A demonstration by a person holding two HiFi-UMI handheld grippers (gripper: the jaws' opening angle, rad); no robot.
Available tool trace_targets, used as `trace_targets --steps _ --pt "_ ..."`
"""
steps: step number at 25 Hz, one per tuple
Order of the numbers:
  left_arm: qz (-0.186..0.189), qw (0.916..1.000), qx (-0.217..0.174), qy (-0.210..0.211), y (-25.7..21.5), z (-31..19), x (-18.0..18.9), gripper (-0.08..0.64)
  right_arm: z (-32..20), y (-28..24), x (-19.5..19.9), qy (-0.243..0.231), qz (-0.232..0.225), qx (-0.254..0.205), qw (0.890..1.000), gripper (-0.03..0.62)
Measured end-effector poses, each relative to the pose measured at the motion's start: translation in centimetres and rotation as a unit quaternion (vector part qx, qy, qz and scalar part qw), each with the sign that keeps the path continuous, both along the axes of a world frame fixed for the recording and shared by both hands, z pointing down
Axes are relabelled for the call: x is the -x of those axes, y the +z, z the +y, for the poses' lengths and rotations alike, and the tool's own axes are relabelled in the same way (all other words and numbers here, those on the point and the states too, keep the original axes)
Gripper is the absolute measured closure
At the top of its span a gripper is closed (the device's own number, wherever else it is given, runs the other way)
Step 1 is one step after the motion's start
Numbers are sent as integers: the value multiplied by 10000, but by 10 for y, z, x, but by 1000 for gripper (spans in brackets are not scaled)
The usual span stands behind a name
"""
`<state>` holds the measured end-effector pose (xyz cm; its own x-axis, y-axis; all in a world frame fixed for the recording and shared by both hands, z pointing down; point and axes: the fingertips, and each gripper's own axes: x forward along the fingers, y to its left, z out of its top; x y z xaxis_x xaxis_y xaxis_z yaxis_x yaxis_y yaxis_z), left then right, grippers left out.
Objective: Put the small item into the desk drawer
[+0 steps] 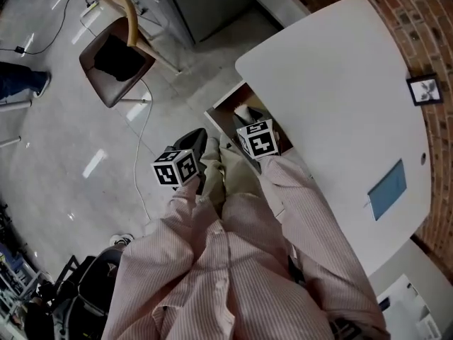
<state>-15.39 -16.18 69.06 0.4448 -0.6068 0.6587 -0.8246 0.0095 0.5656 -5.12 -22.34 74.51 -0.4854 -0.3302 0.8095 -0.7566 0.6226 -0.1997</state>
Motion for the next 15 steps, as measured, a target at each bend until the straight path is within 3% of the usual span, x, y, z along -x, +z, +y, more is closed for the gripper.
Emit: trace_targets --steps 6,15 --pt "112 9998 112 -90 31 -4 -3 560 -9 47 -5 -52 306 205 9993 414" --pt "169 9998 -1 94 57 -15 -16 559 -1 107 -9 -177 673 490 9964 414"
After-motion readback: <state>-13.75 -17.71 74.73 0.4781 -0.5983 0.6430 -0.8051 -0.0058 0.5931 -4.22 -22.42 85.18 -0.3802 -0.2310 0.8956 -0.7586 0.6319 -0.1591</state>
